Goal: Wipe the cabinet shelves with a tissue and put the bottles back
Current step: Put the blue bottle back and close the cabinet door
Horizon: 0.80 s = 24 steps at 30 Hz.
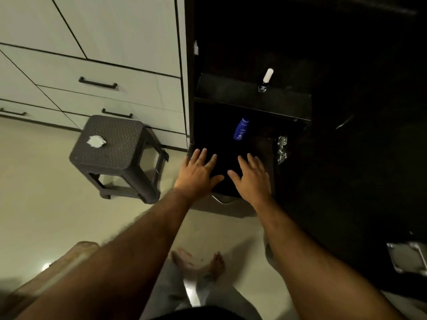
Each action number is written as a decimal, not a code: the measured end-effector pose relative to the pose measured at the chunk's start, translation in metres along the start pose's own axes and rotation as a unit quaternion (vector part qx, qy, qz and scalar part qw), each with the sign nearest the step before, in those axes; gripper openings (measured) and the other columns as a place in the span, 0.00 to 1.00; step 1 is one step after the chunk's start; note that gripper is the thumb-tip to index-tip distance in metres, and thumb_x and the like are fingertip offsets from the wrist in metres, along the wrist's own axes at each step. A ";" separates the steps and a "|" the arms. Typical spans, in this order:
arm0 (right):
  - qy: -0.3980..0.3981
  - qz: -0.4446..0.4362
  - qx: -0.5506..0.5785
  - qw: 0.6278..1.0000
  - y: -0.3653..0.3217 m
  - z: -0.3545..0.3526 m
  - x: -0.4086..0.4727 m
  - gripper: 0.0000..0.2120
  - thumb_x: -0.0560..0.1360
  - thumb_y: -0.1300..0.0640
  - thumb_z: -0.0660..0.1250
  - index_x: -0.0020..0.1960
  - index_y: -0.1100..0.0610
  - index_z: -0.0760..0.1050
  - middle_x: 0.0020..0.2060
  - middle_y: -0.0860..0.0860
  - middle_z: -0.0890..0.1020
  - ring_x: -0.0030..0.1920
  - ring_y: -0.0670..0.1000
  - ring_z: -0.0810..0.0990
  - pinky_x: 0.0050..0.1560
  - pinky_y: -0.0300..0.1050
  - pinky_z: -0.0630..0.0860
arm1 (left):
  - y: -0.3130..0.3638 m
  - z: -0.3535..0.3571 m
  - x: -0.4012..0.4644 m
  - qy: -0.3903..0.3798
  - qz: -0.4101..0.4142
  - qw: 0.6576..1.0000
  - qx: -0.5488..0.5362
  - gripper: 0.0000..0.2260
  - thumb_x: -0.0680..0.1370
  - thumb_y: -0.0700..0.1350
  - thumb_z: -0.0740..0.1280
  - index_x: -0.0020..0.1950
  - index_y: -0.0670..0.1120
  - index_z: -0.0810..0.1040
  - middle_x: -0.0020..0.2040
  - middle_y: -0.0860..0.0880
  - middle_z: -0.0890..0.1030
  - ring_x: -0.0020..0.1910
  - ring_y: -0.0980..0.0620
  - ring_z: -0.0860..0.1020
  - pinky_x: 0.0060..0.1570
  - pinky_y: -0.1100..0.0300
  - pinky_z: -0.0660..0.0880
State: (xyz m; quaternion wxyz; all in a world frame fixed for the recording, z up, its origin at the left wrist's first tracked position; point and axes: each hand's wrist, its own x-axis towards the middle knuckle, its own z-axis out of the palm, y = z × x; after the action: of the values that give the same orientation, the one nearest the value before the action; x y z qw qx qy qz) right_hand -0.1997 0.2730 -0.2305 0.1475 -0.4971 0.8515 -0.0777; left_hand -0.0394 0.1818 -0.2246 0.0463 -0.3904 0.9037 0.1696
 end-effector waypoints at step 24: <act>0.185 0.178 0.107 0.960 -0.032 -0.086 -0.230 0.25 0.77 0.47 0.66 0.72 0.50 0.68 0.72 0.50 0.68 0.72 0.52 0.65 0.68 0.49 0.67 | 0.060 -0.088 -0.124 0.067 0.241 0.968 -0.019 0.31 0.79 0.60 0.61 0.79 0.53 0.55 0.79 0.47 0.57 0.79 0.47 0.53 0.75 0.44 0.51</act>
State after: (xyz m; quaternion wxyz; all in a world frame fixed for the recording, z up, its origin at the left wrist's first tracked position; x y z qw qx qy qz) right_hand -0.0950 0.4563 -0.1007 0.0512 -0.2954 0.9255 -0.2315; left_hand 0.0077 0.2753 -0.0993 -0.0644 -0.1726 0.9687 0.1662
